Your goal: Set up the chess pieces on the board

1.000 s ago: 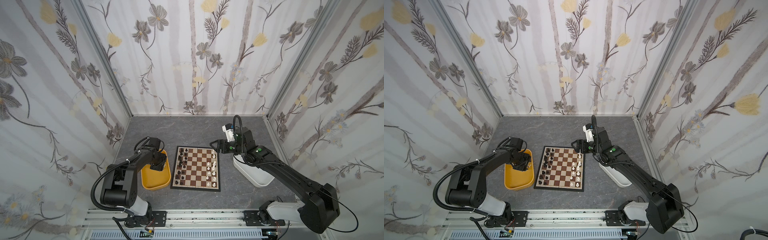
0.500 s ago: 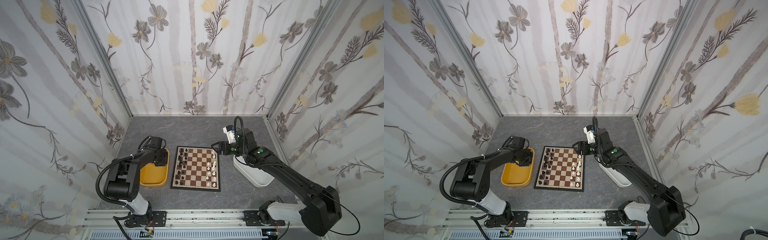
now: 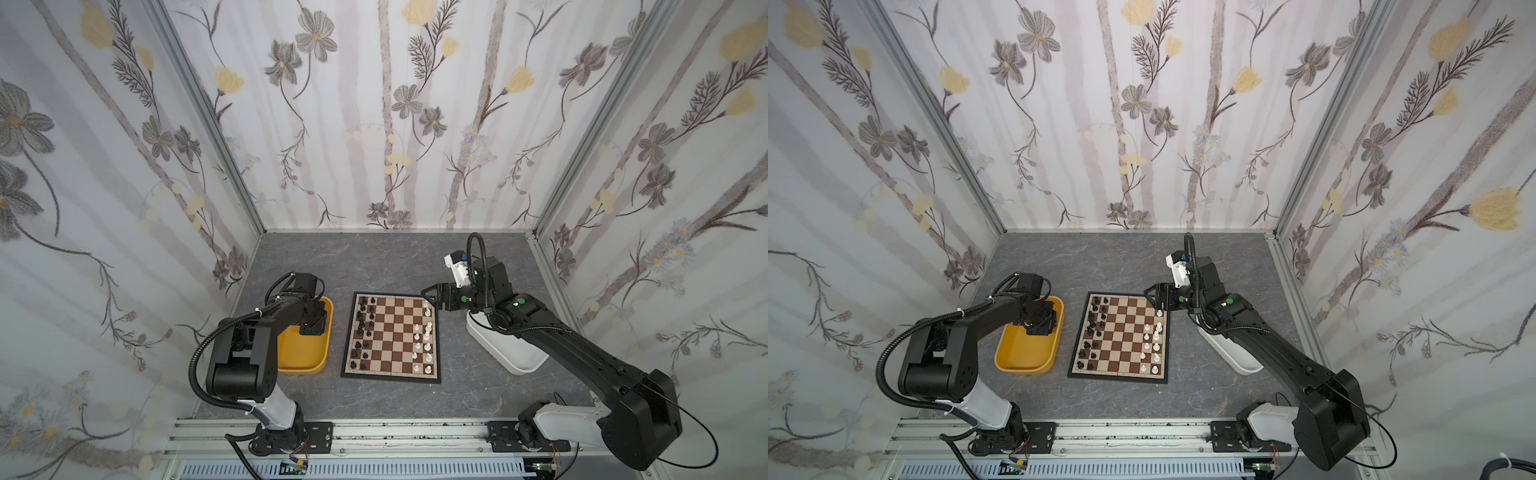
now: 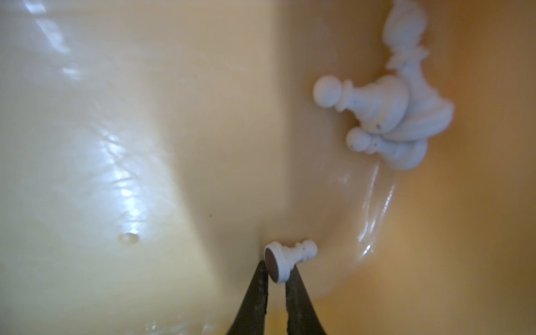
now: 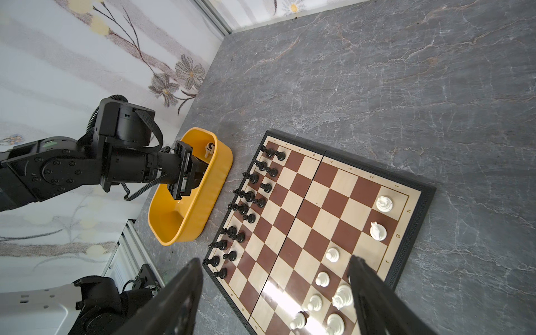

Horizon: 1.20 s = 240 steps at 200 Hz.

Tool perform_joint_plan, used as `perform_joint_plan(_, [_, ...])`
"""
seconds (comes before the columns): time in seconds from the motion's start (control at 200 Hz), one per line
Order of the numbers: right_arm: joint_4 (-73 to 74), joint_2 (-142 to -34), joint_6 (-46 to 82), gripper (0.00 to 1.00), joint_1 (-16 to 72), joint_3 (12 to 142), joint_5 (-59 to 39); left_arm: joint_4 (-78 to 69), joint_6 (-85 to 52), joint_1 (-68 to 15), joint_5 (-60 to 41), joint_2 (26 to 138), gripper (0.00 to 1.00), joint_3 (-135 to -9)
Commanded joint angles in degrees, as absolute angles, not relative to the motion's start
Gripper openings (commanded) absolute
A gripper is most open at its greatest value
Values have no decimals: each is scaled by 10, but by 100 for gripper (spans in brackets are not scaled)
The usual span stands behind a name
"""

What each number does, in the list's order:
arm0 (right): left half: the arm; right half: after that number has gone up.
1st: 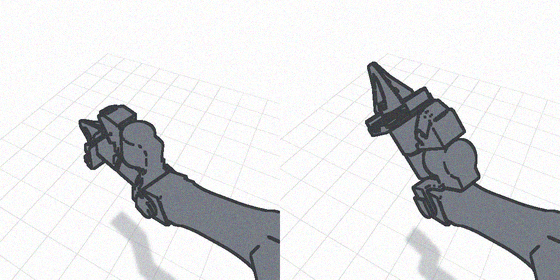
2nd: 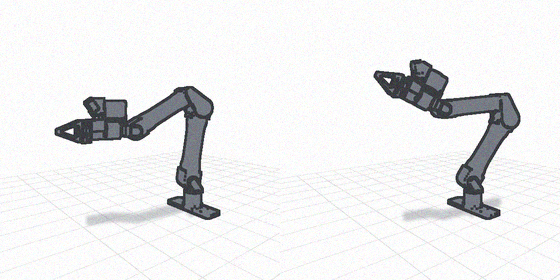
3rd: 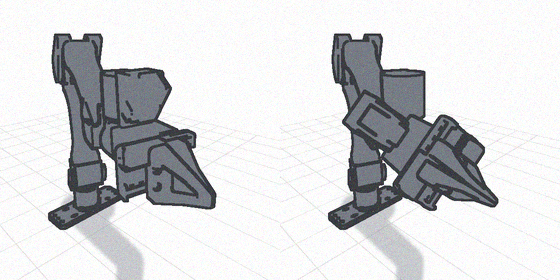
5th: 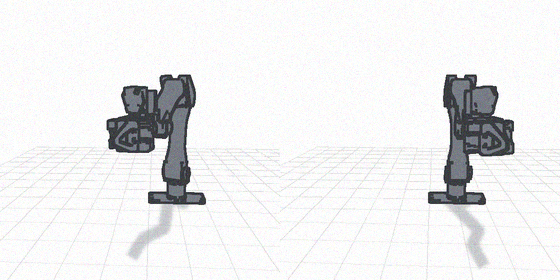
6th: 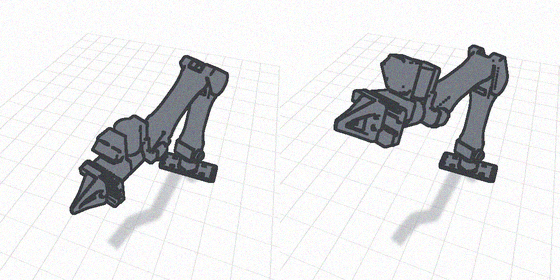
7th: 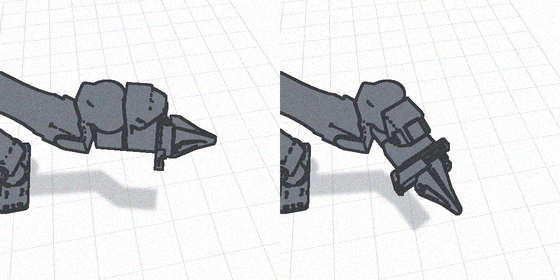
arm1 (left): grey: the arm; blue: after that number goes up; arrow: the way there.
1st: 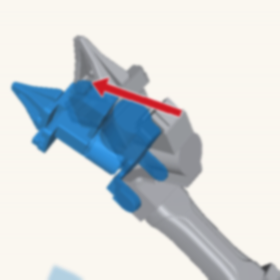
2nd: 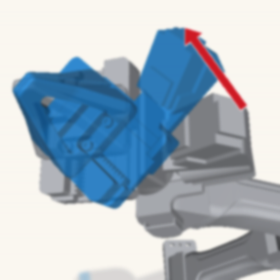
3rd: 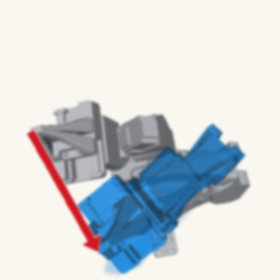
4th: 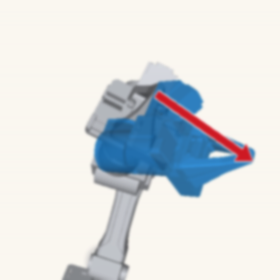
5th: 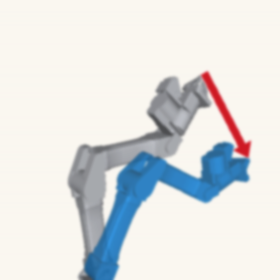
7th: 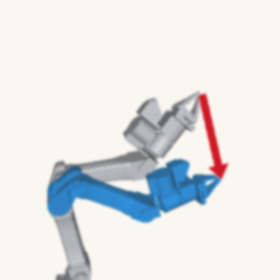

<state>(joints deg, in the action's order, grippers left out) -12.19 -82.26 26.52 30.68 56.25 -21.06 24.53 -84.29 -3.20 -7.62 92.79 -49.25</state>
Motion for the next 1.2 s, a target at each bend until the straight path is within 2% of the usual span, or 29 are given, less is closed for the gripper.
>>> perform_joint_plan(0.0, [-94, -829, 272, 78, 306, 567, -223, 290, -795, -25, -46, 927, 19, -503])
perform_joint_plan(0.07, [-88, -831, 277, 78, 306, 567, -225, 295, -766, -21, -43, 925, 26, -515])
perform_joint_plan(0.25, [-82, -835, 285, 77, 307, 564, -229, 321, -708, -13, -27, 912, 32, -538])
perform_joint_plan(0.425, [-82, -836, 287, 77, 307, 562, -230, 366, -609, -11, -18, 915, 44, -571])
perform_joint_plan(0.66, [-73, -837, 291, 77, 306, 554, -231, 435, -423, -10, -7, 950, 70, -623])
perform_joint_plan(0.844, [-66, -837, 294, 77, 306, 549, -235, 470, -322, -21, -29, 998, 69, -648])
perform_joint_plan(1.064, [-68, -834, 294, 77, 307, 550, -236, 488, -294, -59, -13, 1028, 59, -663])
perform_joint_plan(1.194, [-68, -828, 294, 77, 307, 548, -235, 499, -301, -59, 2, 1050, 50, -678])
